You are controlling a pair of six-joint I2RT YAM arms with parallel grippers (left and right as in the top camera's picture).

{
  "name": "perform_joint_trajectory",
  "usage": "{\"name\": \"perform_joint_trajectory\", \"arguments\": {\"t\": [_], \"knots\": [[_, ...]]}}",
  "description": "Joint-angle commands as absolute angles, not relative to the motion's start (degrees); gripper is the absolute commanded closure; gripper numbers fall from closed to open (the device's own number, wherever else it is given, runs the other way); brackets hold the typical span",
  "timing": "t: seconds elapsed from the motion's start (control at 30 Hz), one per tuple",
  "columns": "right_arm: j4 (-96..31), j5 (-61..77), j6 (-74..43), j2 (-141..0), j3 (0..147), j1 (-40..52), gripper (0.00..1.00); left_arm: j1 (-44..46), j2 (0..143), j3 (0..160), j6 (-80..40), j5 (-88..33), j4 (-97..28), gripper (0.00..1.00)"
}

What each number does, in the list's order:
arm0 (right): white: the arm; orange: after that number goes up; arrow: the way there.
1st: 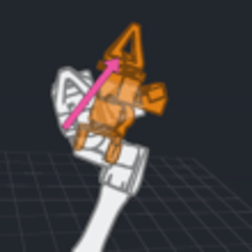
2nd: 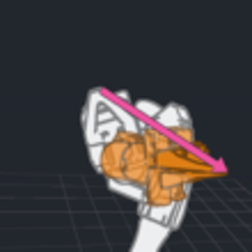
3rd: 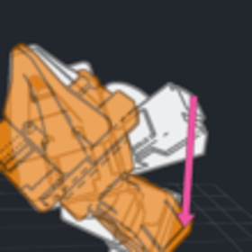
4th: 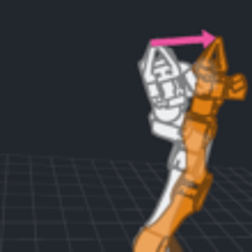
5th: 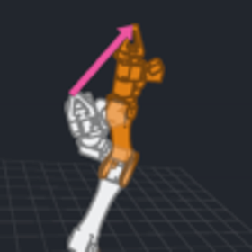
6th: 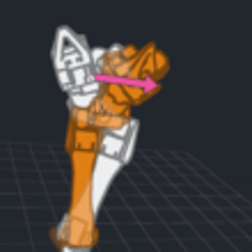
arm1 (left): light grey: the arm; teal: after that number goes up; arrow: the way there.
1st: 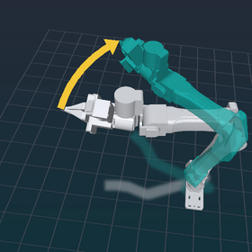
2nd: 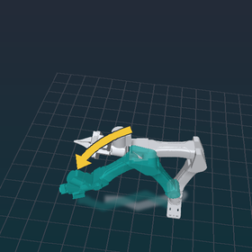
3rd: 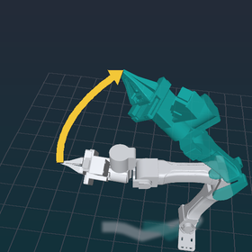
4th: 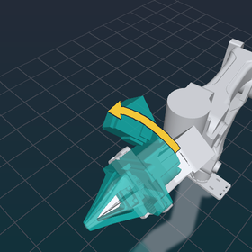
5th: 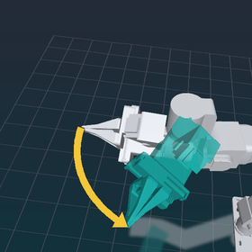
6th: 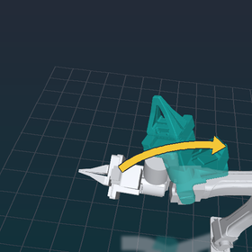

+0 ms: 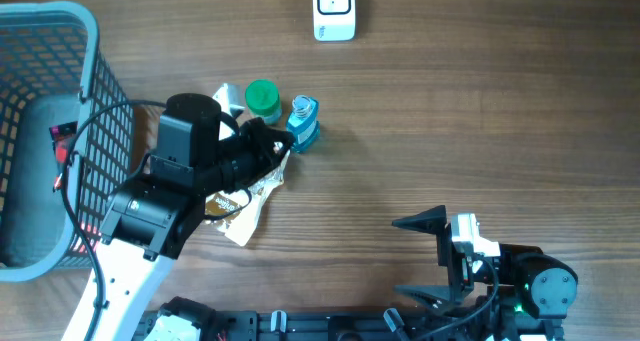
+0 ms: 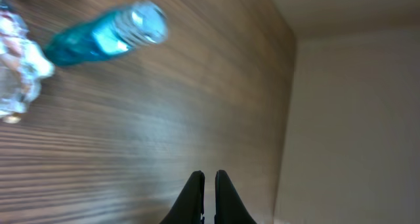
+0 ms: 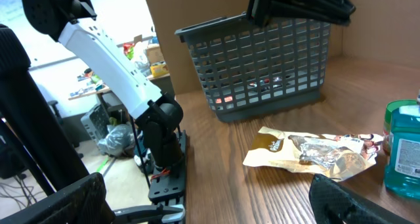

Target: Scan the item barcode

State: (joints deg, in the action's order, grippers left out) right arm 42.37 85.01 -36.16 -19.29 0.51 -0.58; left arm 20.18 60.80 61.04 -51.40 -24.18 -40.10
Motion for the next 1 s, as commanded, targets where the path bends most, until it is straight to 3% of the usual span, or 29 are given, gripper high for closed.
{"name": "perform_joint_trajectory", "arguments": {"t": [0.0, 0.5, 0.67, 0.7, 0.77, 0.83, 0.87, 0.97], "knots": [[42.37, 84.27, -36.01, -19.29, 1.17, -0.67, 0.00, 20.08, 60.53, 61.63, -45.15, -32.14, -40.05, 0.96], [42.37, 84.27, -36.01, -19.31, 1.17, -0.67, 0.00, 20.08, 60.53, 61.63, -40.05, -31.90, -38.92, 0.96], [42.37, 84.27, -36.03, -19.29, 1.17, -0.67, 0.00, 18.13, 60.31, 62.33, -36.10, -29.98, -28.05, 0.95], [42.37, 84.27, -36.01, -19.31, 1.17, -0.67, 0.00, 15.68, 60.31, 63.86, -34.15, -27.18, -27.70, 0.85], [42.37, 84.25, -35.99, -19.31, 1.17, -0.67, 0.00, 11.38, 60.31, 66.43, -32.27, -25.21, -28.16, 0.83], [42.37, 82.39, -35.99, -19.29, 1.17, -0.67, 0.00, 7.66, 60.31, 69.01, -30.22, -25.17, -28.16, 0.55], [42.37, 81.01, -35.99, -19.29, 1.17, -0.67, 0.00, 5.91, 60.31, 70.50, -29.54, -24.69, -28.58, 0.49], [42.35, 72.82, -36.23, -19.31, 1.17, -0.67, 0.00, 0.34, 60.31, 75.57, -27.20, -21.50, -31.00, 0.16]]}}
